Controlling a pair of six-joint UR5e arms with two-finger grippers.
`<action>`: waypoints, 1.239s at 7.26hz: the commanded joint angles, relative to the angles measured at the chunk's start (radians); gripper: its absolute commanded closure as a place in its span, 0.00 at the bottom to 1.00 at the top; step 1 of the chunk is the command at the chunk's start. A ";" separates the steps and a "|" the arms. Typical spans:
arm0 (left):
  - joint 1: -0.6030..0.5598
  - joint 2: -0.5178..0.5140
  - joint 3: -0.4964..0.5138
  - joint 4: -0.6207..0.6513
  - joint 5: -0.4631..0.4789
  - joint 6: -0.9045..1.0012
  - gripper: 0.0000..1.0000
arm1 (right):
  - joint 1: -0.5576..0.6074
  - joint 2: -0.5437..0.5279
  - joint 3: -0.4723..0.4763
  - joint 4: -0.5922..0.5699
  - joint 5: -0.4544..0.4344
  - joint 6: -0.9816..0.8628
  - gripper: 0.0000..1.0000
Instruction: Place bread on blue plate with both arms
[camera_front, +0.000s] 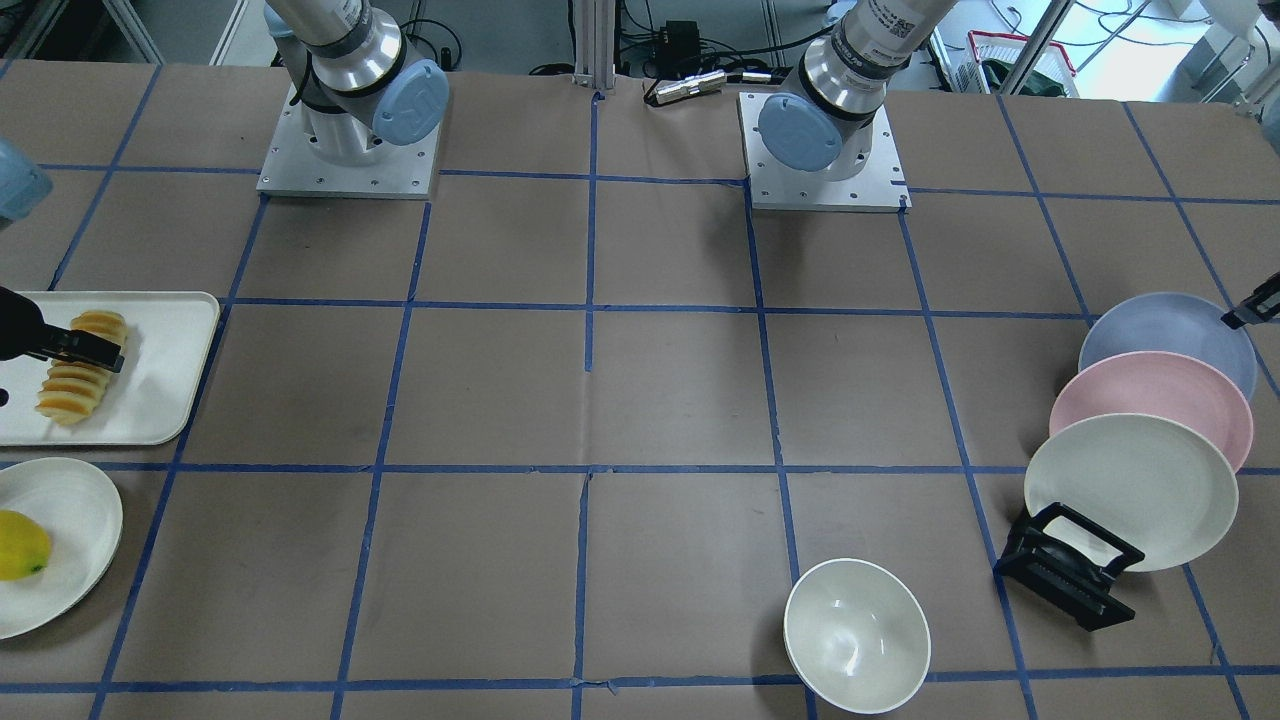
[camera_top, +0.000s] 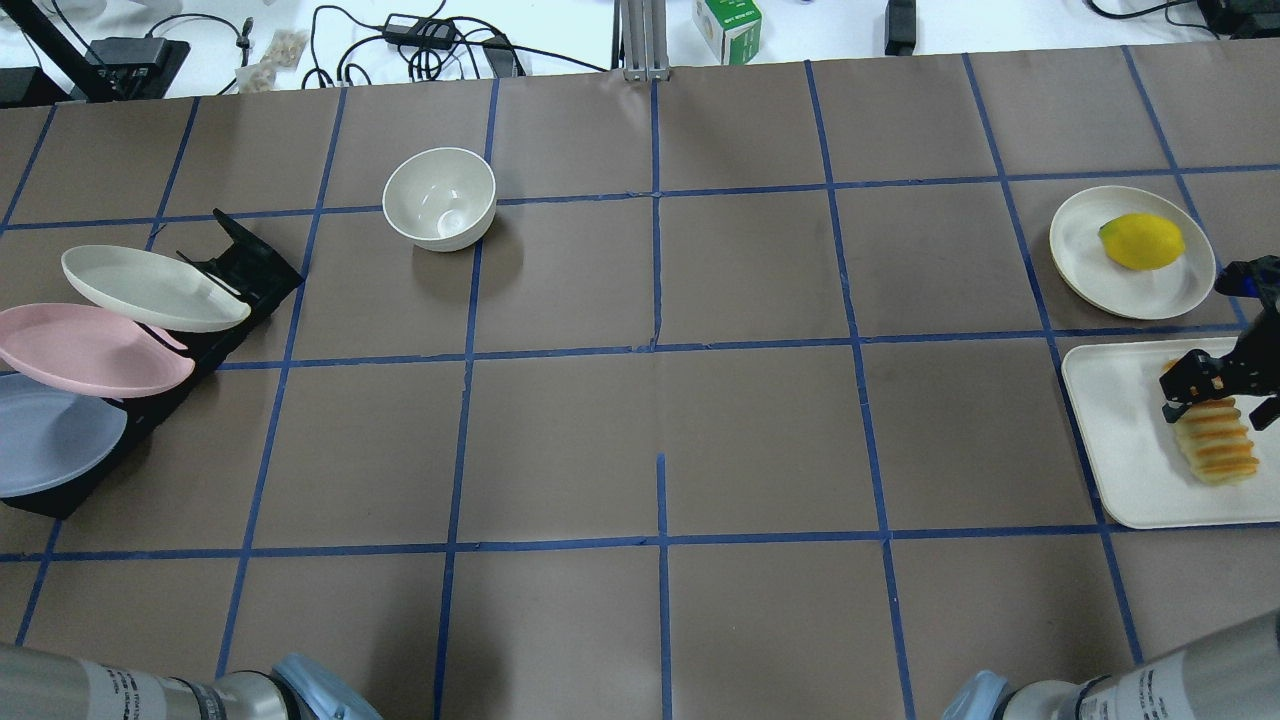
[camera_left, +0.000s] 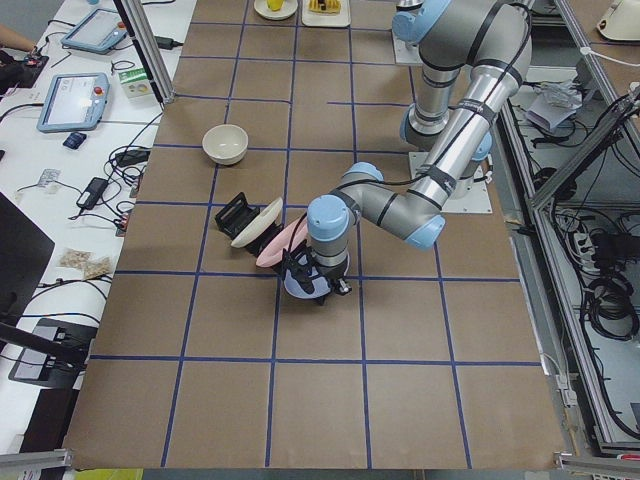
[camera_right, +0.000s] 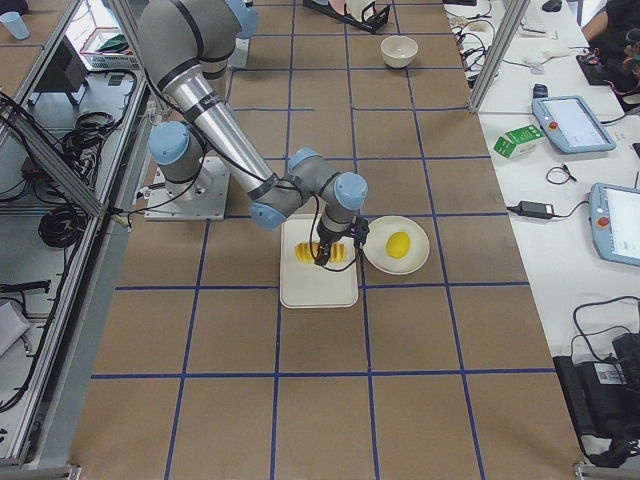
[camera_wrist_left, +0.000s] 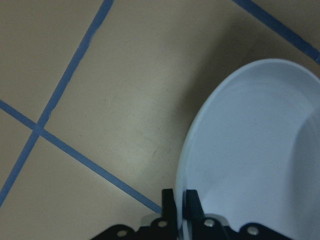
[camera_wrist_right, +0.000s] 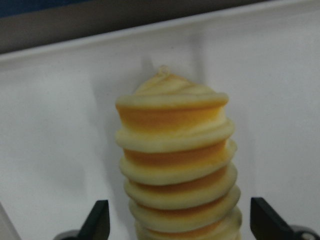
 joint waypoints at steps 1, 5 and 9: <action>-0.016 0.063 0.063 -0.130 0.011 0.002 1.00 | -0.001 0.008 0.001 -0.003 0.000 0.008 0.55; -0.014 0.030 0.089 -0.194 0.009 -0.015 1.00 | 0.010 -0.018 -0.060 0.030 0.014 0.009 1.00; -0.014 -0.038 0.066 -0.119 0.009 -0.007 0.43 | 0.082 -0.105 -0.245 0.338 0.084 0.081 1.00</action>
